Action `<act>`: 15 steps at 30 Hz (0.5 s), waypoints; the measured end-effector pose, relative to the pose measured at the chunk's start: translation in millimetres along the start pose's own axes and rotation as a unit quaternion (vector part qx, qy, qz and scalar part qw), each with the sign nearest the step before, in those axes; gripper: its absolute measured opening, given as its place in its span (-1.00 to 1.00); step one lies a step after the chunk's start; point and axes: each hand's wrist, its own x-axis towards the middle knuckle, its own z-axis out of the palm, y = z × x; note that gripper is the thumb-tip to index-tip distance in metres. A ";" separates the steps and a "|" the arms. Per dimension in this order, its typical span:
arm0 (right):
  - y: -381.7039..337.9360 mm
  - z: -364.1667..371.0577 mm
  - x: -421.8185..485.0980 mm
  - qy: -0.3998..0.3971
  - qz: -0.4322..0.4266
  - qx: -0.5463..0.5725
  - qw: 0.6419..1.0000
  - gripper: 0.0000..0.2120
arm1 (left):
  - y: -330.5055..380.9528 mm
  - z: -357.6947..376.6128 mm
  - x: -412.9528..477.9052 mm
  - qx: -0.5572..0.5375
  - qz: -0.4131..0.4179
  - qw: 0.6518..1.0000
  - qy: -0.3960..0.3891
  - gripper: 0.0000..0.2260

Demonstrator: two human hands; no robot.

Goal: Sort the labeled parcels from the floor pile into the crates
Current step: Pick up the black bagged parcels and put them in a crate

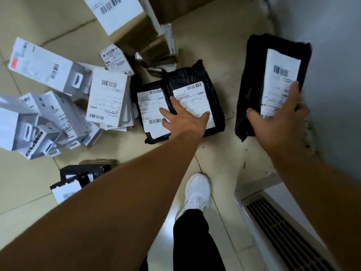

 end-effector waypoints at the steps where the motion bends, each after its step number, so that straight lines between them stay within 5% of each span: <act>1: 5.0 -3.6 -2.2 -0.003 0.006 -0.001 1.000 0.03 | 6.3 8.6 4.8 0.006 -0.010 1.000 0.005 0.05; 9: 54.1 10.8 1.3 -0.026 -0.014 -0.036 0.999 0.06 | 22.9 66.5 34.4 0.070 -0.041 0.994 0.070 0.27; 15: 53.2 5.6 -12.5 -0.020 -0.002 -0.017 1.000 -0.01 | 4.6 44.6 21.5 0.124 0.029 0.988 0.087 0.19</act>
